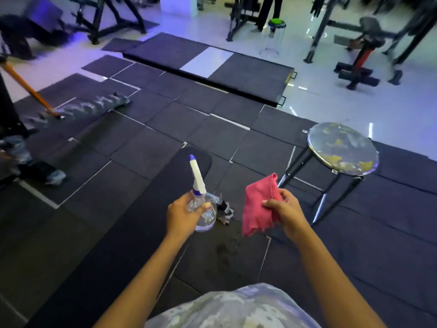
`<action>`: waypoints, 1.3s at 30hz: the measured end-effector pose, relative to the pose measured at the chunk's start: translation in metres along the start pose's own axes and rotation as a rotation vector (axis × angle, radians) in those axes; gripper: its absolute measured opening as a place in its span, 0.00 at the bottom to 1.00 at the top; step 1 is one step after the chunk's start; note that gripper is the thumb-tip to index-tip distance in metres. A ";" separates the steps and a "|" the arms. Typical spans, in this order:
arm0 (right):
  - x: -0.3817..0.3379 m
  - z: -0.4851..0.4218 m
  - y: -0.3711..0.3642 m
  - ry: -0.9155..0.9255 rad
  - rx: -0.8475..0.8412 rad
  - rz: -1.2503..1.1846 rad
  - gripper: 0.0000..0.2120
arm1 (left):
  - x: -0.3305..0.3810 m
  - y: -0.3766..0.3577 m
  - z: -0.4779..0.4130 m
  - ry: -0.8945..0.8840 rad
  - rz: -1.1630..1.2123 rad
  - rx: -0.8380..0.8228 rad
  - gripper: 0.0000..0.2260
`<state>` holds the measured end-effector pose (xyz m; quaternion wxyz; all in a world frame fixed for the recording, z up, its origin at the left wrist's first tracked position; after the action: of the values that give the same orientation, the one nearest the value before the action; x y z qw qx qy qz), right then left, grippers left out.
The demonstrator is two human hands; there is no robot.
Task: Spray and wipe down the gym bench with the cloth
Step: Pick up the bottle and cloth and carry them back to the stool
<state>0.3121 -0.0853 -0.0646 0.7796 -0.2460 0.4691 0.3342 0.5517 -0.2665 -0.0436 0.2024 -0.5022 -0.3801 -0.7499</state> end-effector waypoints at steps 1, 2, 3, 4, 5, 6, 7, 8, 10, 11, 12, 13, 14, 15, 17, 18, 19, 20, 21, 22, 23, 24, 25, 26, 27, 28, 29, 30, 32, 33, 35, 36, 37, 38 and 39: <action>-0.007 0.000 0.023 0.025 0.020 -0.004 0.18 | 0.012 -0.019 -0.006 -0.011 -0.002 -0.008 0.15; -0.013 0.000 0.047 0.042 0.038 -0.006 0.17 | 0.024 -0.040 -0.013 -0.021 -0.004 -0.016 0.15; -0.018 -0.001 0.070 0.051 0.052 -0.007 0.16 | 0.035 -0.062 -0.020 -0.030 -0.002 -0.023 0.13; -0.022 -0.001 0.094 0.055 0.060 -0.010 0.15 | 0.045 -0.086 -0.027 -0.039 0.007 -0.032 0.12; -0.026 -0.002 0.118 0.059 0.067 -0.020 0.15 | 0.056 -0.110 -0.034 -0.051 0.019 -0.046 0.10; -0.030 -0.002 0.143 0.059 0.077 -0.027 0.15 | 0.067 -0.136 -0.041 -0.062 0.026 -0.069 0.10; -0.033 -0.002 0.168 0.054 0.092 -0.031 0.16 | 0.077 -0.161 -0.049 -0.071 0.025 -0.096 0.10; -0.036 -0.002 0.192 0.048 0.113 -0.035 0.17 | 0.086 -0.186 -0.056 -0.081 0.022 -0.129 0.11; -0.041 -0.002 0.240 0.028 0.167 -0.047 0.19 | 0.106 -0.231 -0.070 -0.089 0.011 -0.193 0.13; -0.042 -0.002 0.260 0.017 0.194 -0.049 0.19 | 0.114 -0.249 -0.076 -0.087 0.007 -0.217 0.13; -0.043 -0.003 0.279 0.008 0.222 -0.050 0.20 | 0.122 -0.265 -0.083 -0.092 0.006 -0.237 0.14; -0.045 -0.006 0.297 0.003 0.244 -0.055 0.20 | 0.130 -0.279 -0.092 -0.101 0.007 -0.254 0.14; -0.047 -0.011 0.312 -0.001 0.265 -0.062 0.20 | 0.137 -0.291 -0.102 -0.107 0.010 -0.271 0.14; -0.049 -0.017 0.327 -0.004 0.290 -0.070 0.20 | 0.145 -0.304 -0.114 -0.114 0.011 -0.289 0.13; -0.053 -0.030 0.347 -0.021 0.321 -0.068 0.19 | 0.158 -0.321 -0.139 -0.135 -0.002 -0.316 0.13; -0.054 -0.038 0.356 -0.031 0.337 -0.068 0.19 | 0.165 -0.332 -0.152 -0.146 -0.018 -0.339 0.13; -0.056 -0.047 0.365 -0.039 0.357 -0.068 0.18 | 0.172 -0.345 -0.166 -0.158 -0.039 -0.365 0.13; -0.060 -0.057 0.374 -0.042 0.376 -0.067 0.17 | 0.179 -0.357 -0.181 -0.171 -0.054 -0.391 0.14; -0.065 -0.070 0.383 -0.039 0.396 -0.063 0.17 | 0.188 -0.371 -0.198 -0.188 -0.063 -0.415 0.15; -0.071 -0.085 0.392 -0.034 0.415 -0.057 0.16 | 0.197 -0.384 -0.215 -0.211 -0.072 -0.435 0.16; -0.079 -0.100 0.399 -0.031 0.432 -0.054 0.15 | 0.207 -0.397 -0.233 -0.232 -0.082 -0.452 0.15; -0.088 -0.115 0.405 -0.032 0.443 -0.054 0.14 | 0.218 -0.408 -0.250 -0.253 -0.084 -0.463 0.13; -0.096 -0.132 0.409 -0.037 0.440 -0.058 0.14 | 0.228 -0.417 -0.267 -0.266 -0.077 -0.473 0.11; -0.105 -0.148 0.411 -0.043 0.424 -0.061 0.14 | 0.238 -0.426 -0.281 -0.277 -0.070 -0.489 0.11; -0.114 -0.162 0.413 -0.048 0.403 -0.069 0.15 | 0.247 -0.435 -0.295 -0.288 -0.067 -0.513 0.12; -0.125 -0.178 0.418 -0.052 0.386 -0.078 0.15 | 0.257 -0.447 -0.312 -0.304 -0.068 -0.542 0.12; -0.133 -0.190 0.423 -0.053 0.371 -0.076 0.15 | 0.264 -0.455 -0.322 -0.312 -0.072 -0.566 0.12; -0.140 -0.199 0.431 -0.053 0.383 -0.046 0.16 | 0.270 -0.462 -0.333 -0.315 -0.078 -0.586 0.13; -0.151 -0.217 0.458 -0.076 0.480 0.153 0.19 | 0.279 -0.481 -0.362 -0.312 -0.097 -0.618 0.13; -0.151 -0.222 0.469 -0.111 0.532 0.303 0.21 | 0.280 -0.490 -0.375 -0.303 -0.106 -0.624 0.13; -0.140 -0.235 0.485 -0.186 0.566 0.499 0.21 | 0.278 -0.505 -0.395 -0.280 -0.123 -0.635 0.14; -0.130 -0.241 0.488 -0.228 0.551 0.549 0.21 | 0.276 -0.511 -0.402 -0.269 -0.144 -0.639 0.14; -0.120 -0.246 0.490 -0.278 0.543 0.602 0.20 | 0.272 -0.516 -0.410 -0.261 -0.166 -0.643 0.15; -0.115 -0.249 0.491 -0.305 0.557 0.654 0.18 | 0.270 -0.521 -0.415 -0.258 -0.186 -0.650 0.16; -0.112 -0.253 0.490 -0.288 0.577 0.703 0.17 | 0.268 -0.525 -0.420 -0.263 -0.194 -0.655 0.17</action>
<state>-0.2375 0.0275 -0.1098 0.7129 0.2030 0.4847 0.4644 -0.1700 -0.2401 -0.0800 -0.0920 -0.5939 -0.1885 -0.7767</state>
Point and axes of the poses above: each hand's wrist, its own z-axis away from the middle knuckle, its own y-axis out of the back of the hand, x = y × z, the point moved 9 cm from there along -z, towards the middle knuckle, and after that the axes turned 12 degrees about -x, right-handed, at the moved point
